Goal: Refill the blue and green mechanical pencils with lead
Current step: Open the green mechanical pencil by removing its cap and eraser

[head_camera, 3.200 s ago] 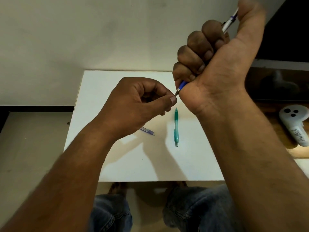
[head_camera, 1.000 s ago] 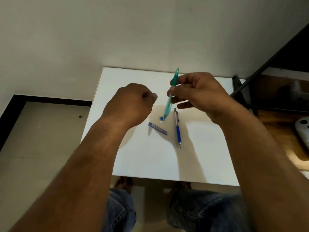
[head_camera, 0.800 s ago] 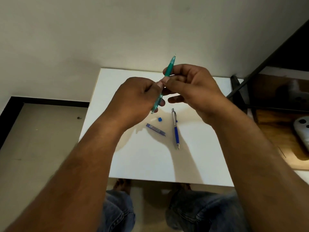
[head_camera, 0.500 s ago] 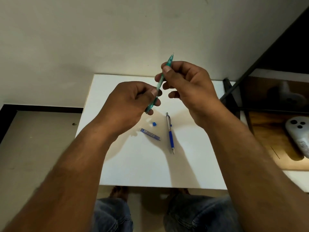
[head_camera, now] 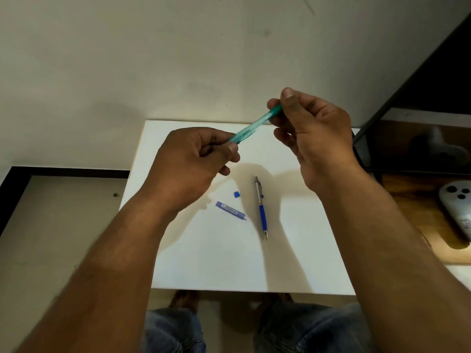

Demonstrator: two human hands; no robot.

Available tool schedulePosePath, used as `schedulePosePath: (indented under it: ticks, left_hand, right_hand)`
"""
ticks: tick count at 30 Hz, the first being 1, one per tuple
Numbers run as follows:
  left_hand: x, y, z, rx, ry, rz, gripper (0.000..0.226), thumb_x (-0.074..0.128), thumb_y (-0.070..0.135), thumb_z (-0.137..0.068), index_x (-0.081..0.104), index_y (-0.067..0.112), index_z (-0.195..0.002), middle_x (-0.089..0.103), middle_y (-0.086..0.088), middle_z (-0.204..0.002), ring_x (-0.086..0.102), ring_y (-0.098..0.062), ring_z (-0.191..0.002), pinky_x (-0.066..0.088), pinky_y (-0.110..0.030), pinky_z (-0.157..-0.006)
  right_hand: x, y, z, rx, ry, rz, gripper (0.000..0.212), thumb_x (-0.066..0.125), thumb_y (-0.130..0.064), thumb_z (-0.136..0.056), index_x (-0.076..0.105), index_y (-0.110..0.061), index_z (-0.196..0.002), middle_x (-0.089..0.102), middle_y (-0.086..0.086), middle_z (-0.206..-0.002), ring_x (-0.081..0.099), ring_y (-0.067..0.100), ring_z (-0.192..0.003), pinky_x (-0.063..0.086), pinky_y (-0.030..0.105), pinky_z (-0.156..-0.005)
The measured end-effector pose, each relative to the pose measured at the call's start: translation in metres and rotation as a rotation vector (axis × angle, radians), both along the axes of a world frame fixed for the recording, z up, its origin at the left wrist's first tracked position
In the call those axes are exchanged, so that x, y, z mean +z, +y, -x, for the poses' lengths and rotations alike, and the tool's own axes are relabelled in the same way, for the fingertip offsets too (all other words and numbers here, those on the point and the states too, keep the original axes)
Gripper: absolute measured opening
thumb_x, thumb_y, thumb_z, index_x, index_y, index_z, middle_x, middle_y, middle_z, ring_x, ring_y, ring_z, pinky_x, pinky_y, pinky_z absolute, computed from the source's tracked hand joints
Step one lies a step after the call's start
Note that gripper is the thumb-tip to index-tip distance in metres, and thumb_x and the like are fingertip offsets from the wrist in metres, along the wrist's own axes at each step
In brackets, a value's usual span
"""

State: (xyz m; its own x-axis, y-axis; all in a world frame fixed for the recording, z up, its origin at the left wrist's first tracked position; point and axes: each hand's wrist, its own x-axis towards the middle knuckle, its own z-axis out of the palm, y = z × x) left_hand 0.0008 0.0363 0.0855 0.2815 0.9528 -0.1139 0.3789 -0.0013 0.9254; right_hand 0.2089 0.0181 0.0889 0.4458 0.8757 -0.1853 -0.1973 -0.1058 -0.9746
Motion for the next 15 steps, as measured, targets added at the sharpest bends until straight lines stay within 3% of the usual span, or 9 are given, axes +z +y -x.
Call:
schedulePosePath:
  ticks: [6, 11, 15]
  left_hand:
    - [0.003, 0.01, 0.009, 0.314, -0.358, -0.051, 0.007, 0.077, 0.017, -0.098, 0.084, 0.018, -0.101, 0.085, -0.001, -0.091, 0.082, -0.019, -0.082, 0.067, -0.035, -0.086]
    - [0.006, 0.015, 0.012, 0.461, -0.614, -0.059, 0.014, 0.076, 0.015, -0.101, 0.081, 0.007, -0.11, 0.082, -0.007, -0.101, 0.081, -0.021, -0.099, 0.067, -0.038, -0.09]
    - [0.008, 0.014, 0.011, 0.45, -0.667, -0.113, 0.016, 0.073, 0.012, -0.102, 0.078, 0.003, -0.115, 0.08, -0.009, -0.107, 0.08, -0.023, -0.104, 0.066, -0.039, -0.091]
  right_hand:
    - [-0.001, -0.004, -0.009, 0.112, 0.113, 0.085, 0.022, 0.086, -0.035, -0.093, 0.086, -0.015, -0.102, 0.087, 0.005, -0.1, 0.079, 0.013, -0.079, 0.064, 0.027, -0.074]
    - [-0.003, -0.004, -0.004, 0.279, 0.115, 0.132, 0.021, 0.077, -0.025, -0.102, 0.082, -0.008, -0.114, 0.086, 0.008, -0.105, 0.082, 0.016, -0.086, 0.064, 0.027, -0.076]
    - [-0.006, -0.003, 0.003, 0.259, 0.038, 0.153, 0.016, 0.081, -0.024, -0.098, 0.083, -0.012, -0.109, 0.087, 0.005, -0.101, 0.083, 0.017, -0.086, 0.066, 0.029, -0.076]
